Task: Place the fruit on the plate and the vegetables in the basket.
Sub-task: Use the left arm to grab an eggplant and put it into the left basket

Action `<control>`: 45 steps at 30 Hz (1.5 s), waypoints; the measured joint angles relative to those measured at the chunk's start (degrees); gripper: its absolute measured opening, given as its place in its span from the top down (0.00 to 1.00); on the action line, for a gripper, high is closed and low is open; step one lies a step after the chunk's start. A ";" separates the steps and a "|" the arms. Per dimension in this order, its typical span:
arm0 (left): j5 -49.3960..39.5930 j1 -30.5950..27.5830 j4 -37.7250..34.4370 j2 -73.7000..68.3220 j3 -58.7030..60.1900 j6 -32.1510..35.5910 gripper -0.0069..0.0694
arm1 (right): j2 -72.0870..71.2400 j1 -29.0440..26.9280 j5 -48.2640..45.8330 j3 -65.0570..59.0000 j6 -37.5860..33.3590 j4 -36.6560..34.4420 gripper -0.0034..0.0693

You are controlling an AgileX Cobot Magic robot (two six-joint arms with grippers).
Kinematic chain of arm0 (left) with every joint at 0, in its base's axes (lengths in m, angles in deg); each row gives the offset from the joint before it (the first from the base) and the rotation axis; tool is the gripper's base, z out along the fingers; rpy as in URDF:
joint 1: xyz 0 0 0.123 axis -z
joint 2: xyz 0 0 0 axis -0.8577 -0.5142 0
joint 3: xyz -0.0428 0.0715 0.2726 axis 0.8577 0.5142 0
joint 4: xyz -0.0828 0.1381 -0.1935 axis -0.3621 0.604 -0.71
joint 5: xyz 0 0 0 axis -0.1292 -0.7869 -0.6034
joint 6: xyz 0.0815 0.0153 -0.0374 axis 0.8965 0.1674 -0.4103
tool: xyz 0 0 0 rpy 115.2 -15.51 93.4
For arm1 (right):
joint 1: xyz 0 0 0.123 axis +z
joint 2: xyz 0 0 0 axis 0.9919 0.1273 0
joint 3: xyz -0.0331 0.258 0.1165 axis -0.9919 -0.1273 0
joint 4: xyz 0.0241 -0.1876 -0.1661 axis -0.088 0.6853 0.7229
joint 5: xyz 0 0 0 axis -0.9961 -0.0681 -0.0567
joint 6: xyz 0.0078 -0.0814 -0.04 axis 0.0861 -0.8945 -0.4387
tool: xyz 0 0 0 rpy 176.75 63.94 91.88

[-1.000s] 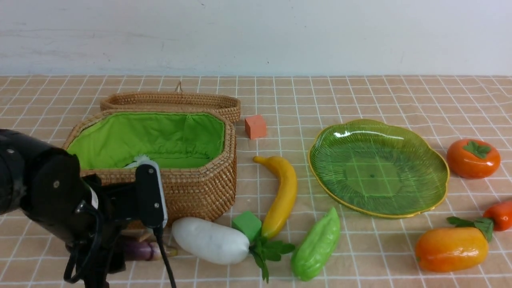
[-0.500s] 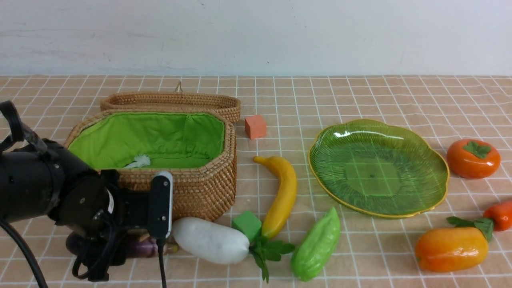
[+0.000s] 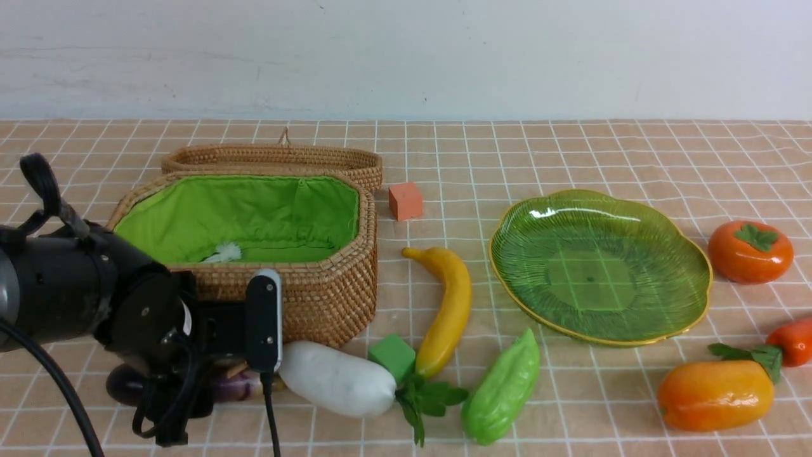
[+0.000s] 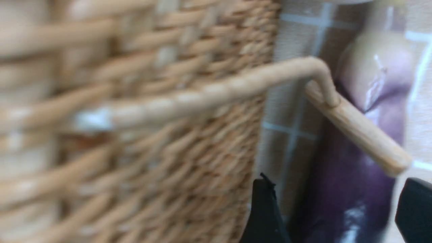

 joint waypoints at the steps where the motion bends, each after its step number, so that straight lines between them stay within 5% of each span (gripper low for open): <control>1: -0.30 0.00 -0.55 0.00 0.00 0.00 0.27 | 0.00 0.00 0.00 0.00 0.00 0.00 0.78; 14: -4.92 0.11 -6.75 -0.13 1.01 2.01 0.26 | 0.07 0.00 -0.44 0.00 0.05 -0.42 0.77; 17: -5.52 0.11 -7.02 -0.63 1.13 4.28 0.34 | 0.07 0.00 -0.44 0.00 0.05 -0.42 0.77; 20: -6.57 0.11 -7.47 -0.69 1.13 5.43 0.53 | 0.07 0.00 -0.44 0.00 0.05 -0.43 0.77; 30: -15.28 0.11 -8.12 9.54 -0.26 0.96 0.52 | 0.07 0.00 3.92 0.00 0.05 -0.43 0.77; 37: -10.13 0.11 -11.40 22.81 -13.35 -4.06 0.52 | 0.09 0.00 12.56 0.00 0.05 -0.48 0.77; 45: -5.20 0.11 -12.56 8.86 -27.81 -4.22 0.52 | 0.09 0.00 14.45 0.00 0.05 -2.30 0.77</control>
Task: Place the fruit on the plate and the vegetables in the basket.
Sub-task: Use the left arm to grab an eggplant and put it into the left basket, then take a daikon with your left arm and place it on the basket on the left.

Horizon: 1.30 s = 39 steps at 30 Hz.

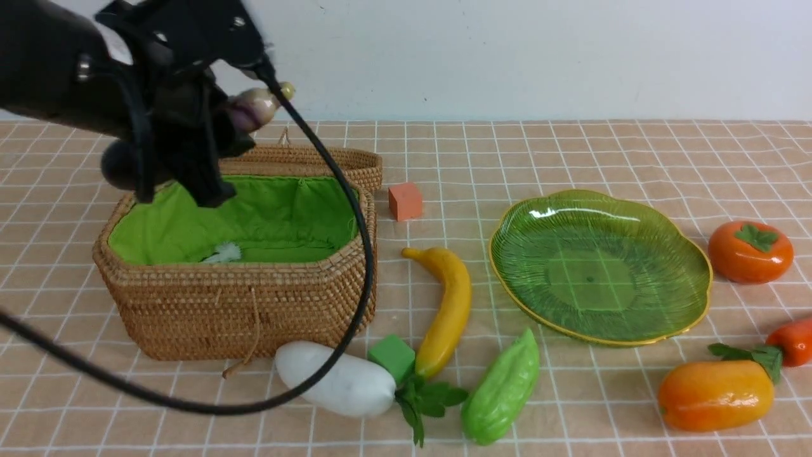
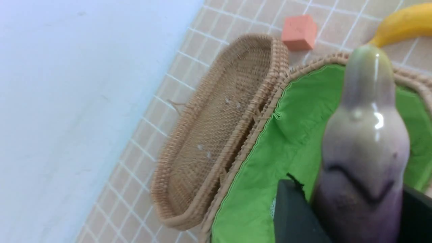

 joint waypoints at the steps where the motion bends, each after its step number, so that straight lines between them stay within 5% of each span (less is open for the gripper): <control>1: 0.42 0.00 0.86 -2.07 -0.28 0.00 0.52 | 0.00 0.00 -0.34 0.00 0.00 -0.30 0.77; 5: 3.99 0.00 4.94 -8.54 -0.53 -0.21 0.44 | 0.00 0.00 -2.21 0.00 0.00 -2.54 0.77; 9: 2.31 0.00 5.82 -9.30 -0.59 -2.59 0.15 | 0.00 0.00 -3.26 0.00 0.00 -2.86 0.76; 12: -2.99 0.00 3.69 -8.05 -0.78 -6.28 0.05 | 0.00 0.00 -3.32 0.00 0.08 -2.78 0.76; 16: -11.10 0.00 -3.33 -5.61 -0.78 -15.42 0.08 | 0.00 0.00 -4.05 0.04 1.16 -1.02 0.76; 18: -14.58 0.73 -9.30 -3.71 -0.78 -17.64 0.17 | 0.00 0.00 -5.31 0.04 1.50 0.47 0.76; 20: -19.19 3.51 -13.76 -1.96 -0.78 -15.58 0.29 | 0.00 0.00 -6.81 0.04 1.68 1.59 0.76; 21: -25.41 8.28 -16.52 -1.08 -0.78 -9.88 0.43 | 0.00 0.00 -9.36 0.04 1.68 2.38 0.76; 26: -30.94 19.14 -16.21 -3.02 -0.78 -0.29 0.60 | 0.00 0.00 -13.62 0.04 1.68 2.59 0.75; 29: -30.03 23.14 -12.87 -5.98 -0.78 0.68 0.56 | 0.00 0.00 -15.14 0.04 1.68 2.71 0.75; 34: -25.95 25.78 -4.36 -15.29 -0.78 0.80 0.27 | 0.00 0.00 -17.32 0.04 1.68 2.96 0.75; 39: -23.13 25.78 4.36 -20.61 -0.78 0.80 0.14 | 0.00 0.00 -17.50 0.04 1.68 2.96 0.75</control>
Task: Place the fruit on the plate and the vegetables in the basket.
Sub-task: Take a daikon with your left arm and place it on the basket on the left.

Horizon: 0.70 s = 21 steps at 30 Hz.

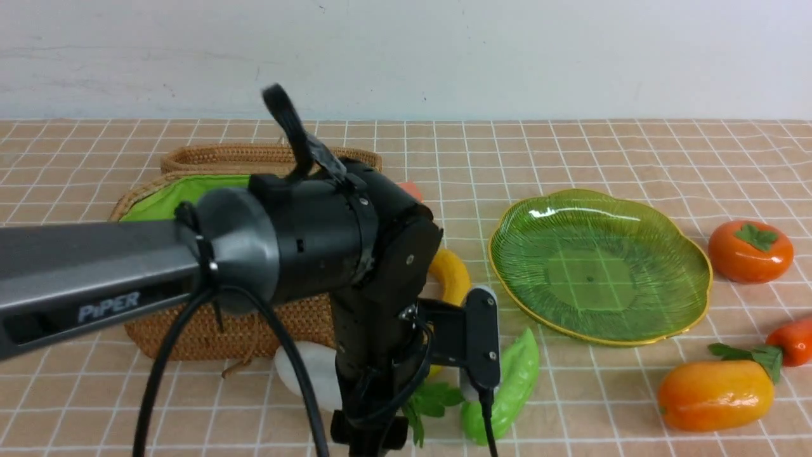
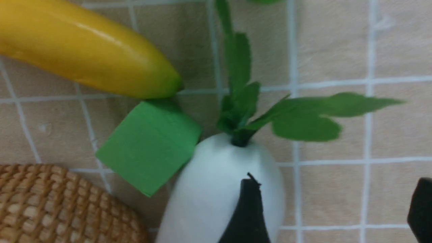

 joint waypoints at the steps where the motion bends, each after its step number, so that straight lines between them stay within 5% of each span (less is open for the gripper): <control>1: 0.95 0.00 1.50 -0.77 0.00 0.00 0.14 | 0.00 0.00 -0.05 0.00 0.00 0.00 0.75; 21: 2.81 0.42 4.25 -3.01 -0.07 -1.56 0.16 | 0.00 0.00 -0.16 0.00 -1.75 0.00 0.75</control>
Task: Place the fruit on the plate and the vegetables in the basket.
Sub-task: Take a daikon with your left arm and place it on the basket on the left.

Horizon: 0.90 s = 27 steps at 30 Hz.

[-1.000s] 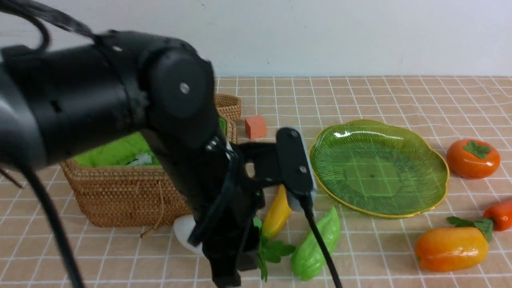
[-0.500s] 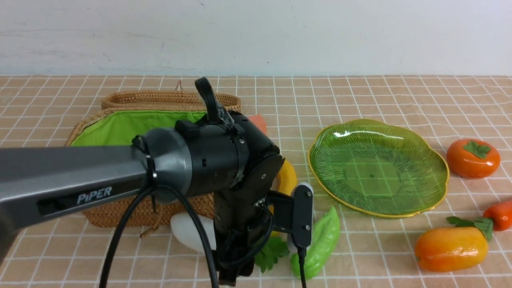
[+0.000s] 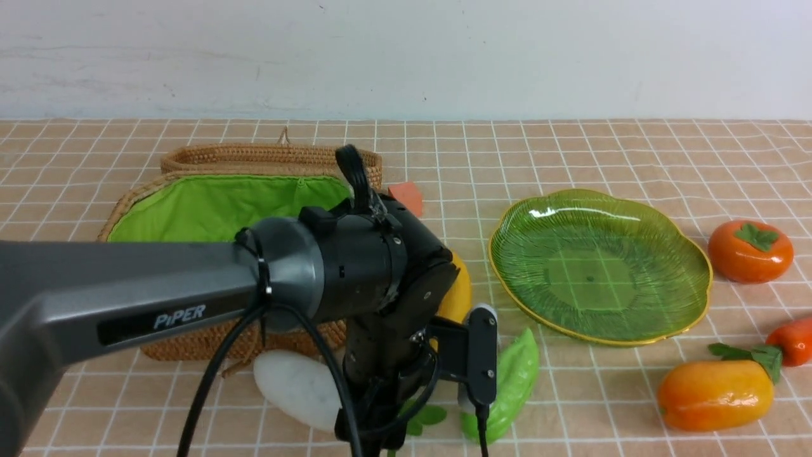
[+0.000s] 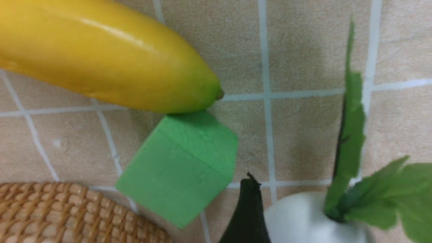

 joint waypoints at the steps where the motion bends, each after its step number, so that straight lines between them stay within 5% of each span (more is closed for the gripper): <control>1: -0.55 0.00 0.00 0.79 0.00 -0.17 0.16 | 0.00 0.00 0.00 0.00 0.00 0.00 0.75; 10: -4.44 0.00 0.55 7.13 1.10 -2.81 0.16 | 0.00 0.00 0.00 0.00 -0.12 0.00 0.76; 27: 8.25 -5.80 2.38 -0.92 5.89 1.78 0.19 | 0.00 0.00 0.00 0.00 -0.16 0.00 0.76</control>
